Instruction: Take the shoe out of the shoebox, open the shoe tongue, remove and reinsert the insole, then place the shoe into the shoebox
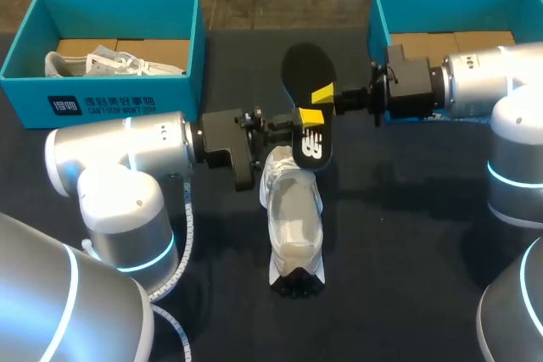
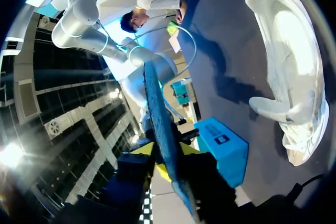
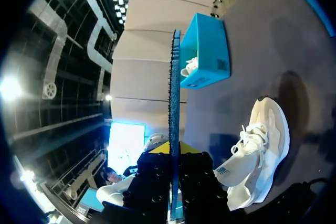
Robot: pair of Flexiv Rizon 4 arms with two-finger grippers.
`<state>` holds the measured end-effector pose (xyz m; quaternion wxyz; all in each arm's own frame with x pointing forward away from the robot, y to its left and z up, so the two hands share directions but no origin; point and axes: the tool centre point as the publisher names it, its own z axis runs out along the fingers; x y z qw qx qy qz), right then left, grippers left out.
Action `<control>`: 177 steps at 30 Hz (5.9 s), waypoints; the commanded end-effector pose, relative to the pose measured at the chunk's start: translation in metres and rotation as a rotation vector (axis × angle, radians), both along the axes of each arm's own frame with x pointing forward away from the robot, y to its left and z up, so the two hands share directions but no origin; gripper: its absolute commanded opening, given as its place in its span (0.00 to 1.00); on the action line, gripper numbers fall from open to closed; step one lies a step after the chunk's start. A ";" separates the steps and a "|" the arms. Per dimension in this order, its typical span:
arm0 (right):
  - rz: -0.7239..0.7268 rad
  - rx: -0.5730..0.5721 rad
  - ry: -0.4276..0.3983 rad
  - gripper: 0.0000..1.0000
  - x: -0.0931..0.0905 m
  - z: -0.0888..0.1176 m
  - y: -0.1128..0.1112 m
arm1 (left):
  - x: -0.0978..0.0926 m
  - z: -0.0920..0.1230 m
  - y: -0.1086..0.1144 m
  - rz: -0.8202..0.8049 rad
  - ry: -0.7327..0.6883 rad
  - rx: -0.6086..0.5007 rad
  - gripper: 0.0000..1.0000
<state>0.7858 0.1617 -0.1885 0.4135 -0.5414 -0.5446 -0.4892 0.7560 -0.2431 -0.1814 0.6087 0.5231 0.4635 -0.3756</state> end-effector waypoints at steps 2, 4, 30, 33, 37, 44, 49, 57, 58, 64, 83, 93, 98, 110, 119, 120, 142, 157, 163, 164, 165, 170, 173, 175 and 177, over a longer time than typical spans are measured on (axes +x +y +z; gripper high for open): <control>-0.005 -0.001 -0.004 0.00 -0.006 -0.005 -0.005 | -0.001 0.005 0.033 0.000 0.014 0.055 1.00; -0.005 -0.002 -0.007 0.00 -0.008 -0.008 -0.007 | 0.003 0.007 0.046 0.001 0.038 0.081 1.00; 0.039 0.026 -0.002 0.00 -0.013 -0.040 -0.004 | 0.029 0.038 0.099 -0.122 0.132 0.403 1.00; 0.039 0.026 -0.002 0.00 -0.013 -0.040 -0.004 | 0.038 0.055 0.092 -0.086 0.185 0.485 1.00; 0.039 0.026 -0.002 0.00 -0.013 -0.040 -0.004 | 0.059 0.062 0.079 0.169 0.296 0.891 1.00; 0.039 0.026 -0.002 0.00 -0.013 -0.040 -0.004 | 0.061 0.064 0.080 0.325 0.192 1.021 1.00; 0.039 0.026 -0.002 0.00 -0.013 -0.040 -0.004 | 0.062 0.065 0.077 0.312 0.210 1.032 1.00; 0.039 0.026 -0.002 0.00 -0.013 -0.040 -0.004 | 0.067 0.070 0.062 0.159 0.297 1.227 1.00; 0.039 0.026 -0.002 0.00 -0.013 -0.040 -0.004 | 0.065 0.069 0.060 0.150 0.291 1.254 1.00; 0.039 0.026 -0.002 0.00 -0.013 -0.040 -0.004 | 0.056 0.062 0.053 0.076 0.288 1.361 1.00; 0.039 0.026 -0.002 0.00 -0.013 -0.040 -0.004 | 0.062 0.040 0.033 0.021 0.296 1.500 1.00; 0.039 0.026 -0.002 0.00 -0.013 -0.040 -0.004 | 0.066 0.040 0.037 0.055 0.347 1.338 1.00; 0.039 0.026 -0.002 0.00 -0.013 -0.040 -0.004 | 0.064 0.043 0.052 0.035 0.437 1.141 1.00; 0.039 0.026 -0.002 0.00 -0.013 -0.040 -0.004 | 0.050 0.044 0.082 -0.020 0.549 0.628 1.00; 0.039 0.026 -0.002 0.00 -0.013 -0.040 -0.004 | 0.048 0.043 0.084 -0.066 0.535 0.595 1.00; 0.039 0.026 -0.002 0.00 -0.013 -0.040 -0.004 | 0.048 0.040 0.086 -0.052 0.548 0.558 1.00; 0.039 0.026 -0.002 0.00 -0.013 -0.040 -0.004 | 0.040 -0.002 0.099 -0.190 0.431 0.122 1.00; 0.039 0.026 -0.002 0.00 -0.013 -0.040 -0.004 | 0.045 -0.009 0.095 -0.232 0.397 -0.018 1.00; 0.039 0.026 -0.002 0.00 -0.013 -0.040 -0.004 | 0.051 -0.024 0.072 -0.134 0.332 -0.085 1.00; 0.039 0.026 -0.002 0.00 -0.013 -0.040 -0.004 | 0.052 -0.025 0.069 -0.135 0.333 -0.092 1.00; 0.039 0.026 -0.002 0.00 -0.013 -0.040 -0.004 | 0.053 -0.026 0.066 -0.125 0.339 -0.088 1.00; 0.039 0.026 -0.002 0.00 -0.013 -0.040 -0.004 | 0.056 -0.032 0.050 -0.098 0.328 -0.080 0.98; 0.039 0.026 -0.002 0.00 -0.013 -0.040 -0.004 | 0.059 -0.038 0.039 -0.095 0.311 -0.060 0.95; 0.039 0.026 -0.002 0.00 -0.013 -0.040 -0.004 | 0.061 -0.041 0.032 -0.087 0.305 -0.052 0.86; 0.039 0.026 -0.002 0.00 -0.013 -0.040 -0.004 | 0.063 -0.043 0.026 -0.081 0.297 -0.049 0.81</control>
